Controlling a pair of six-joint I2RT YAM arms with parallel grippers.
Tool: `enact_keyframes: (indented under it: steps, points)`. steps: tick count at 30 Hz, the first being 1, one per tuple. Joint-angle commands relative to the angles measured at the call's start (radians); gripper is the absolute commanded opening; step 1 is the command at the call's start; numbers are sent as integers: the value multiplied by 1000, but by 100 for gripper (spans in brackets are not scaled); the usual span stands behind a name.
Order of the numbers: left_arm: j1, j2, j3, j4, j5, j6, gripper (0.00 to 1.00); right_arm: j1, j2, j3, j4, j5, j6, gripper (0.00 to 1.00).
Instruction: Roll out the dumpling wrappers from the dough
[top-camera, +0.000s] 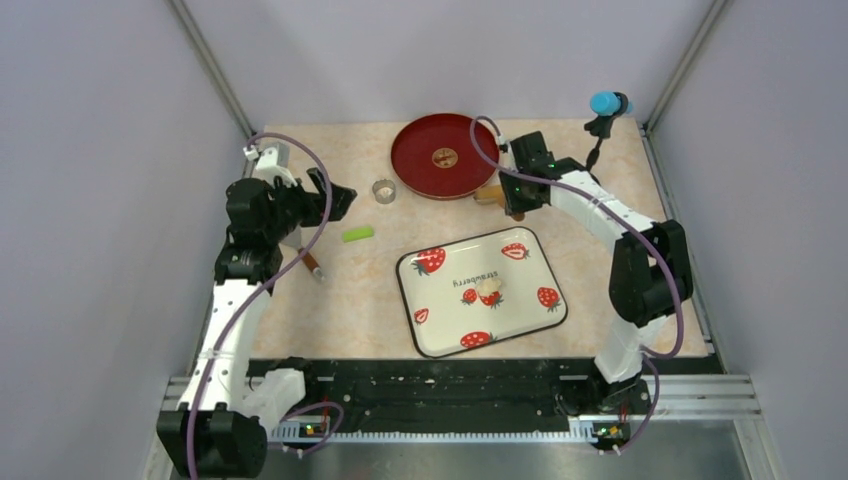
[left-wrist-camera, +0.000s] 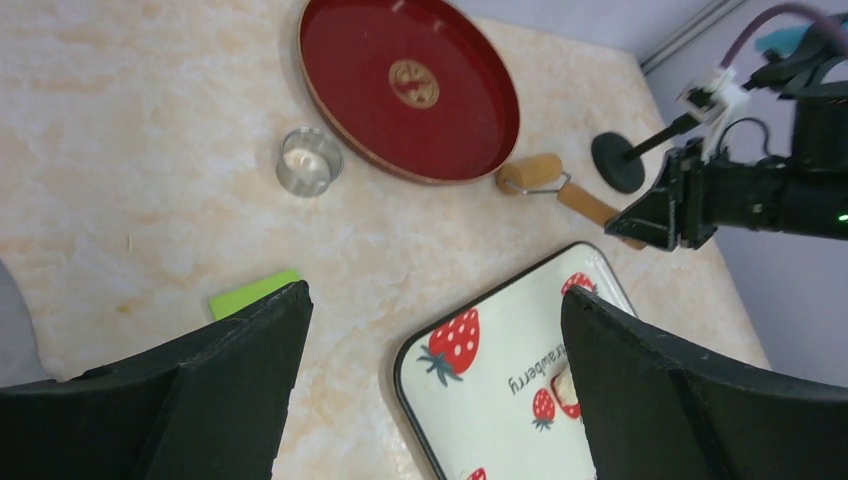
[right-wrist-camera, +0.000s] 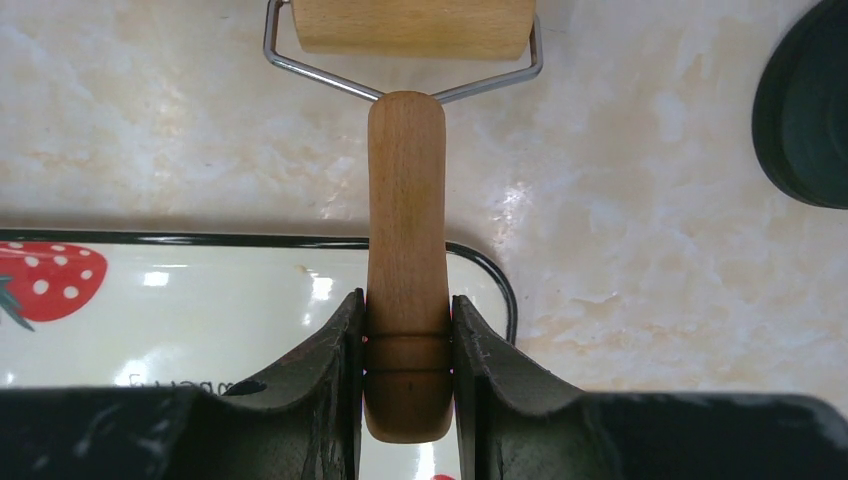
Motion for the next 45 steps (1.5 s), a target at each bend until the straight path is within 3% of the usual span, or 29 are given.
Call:
enact_keyframes:
  steps: [1, 9, 15, 23, 27, 35, 39, 43, 45]
  points:
    - [-1, 40, 31, -125, 18, 66, 99, 51, -79, 34, 37, -47, 5, 0]
    - [-1, 76, 8, -167, 48, 116, 99, 103, -130, -7, 42, -57, 25, 0]
    - [-72, 95, -1, -176, 51, 179, 99, 117, -149, -88, 79, -145, -2, 0]
    - [-147, 102, -17, -175, 16, 181, 99, 118, -113, -233, 132, -108, -12, 0]
    - [-163, 100, -33, -158, 11, 167, 99, 118, -79, -283, 166, -106, -5, 7]
    - [-173, 97, -36, -139, 25, 158, 99, 118, 15, -225, 173, -111, 24, 45]
    - [-173, 92, -31, -142, 49, 172, 99, 118, 49, -204, 166, -72, 27, 58]
    - [-173, 89, -30, -139, 52, 181, 99, 119, 70, -208, 164, -67, 24, 62]
    - [-173, 89, -30, -131, 52, 183, 99, 119, 75, -209, 164, -70, 22, 51]
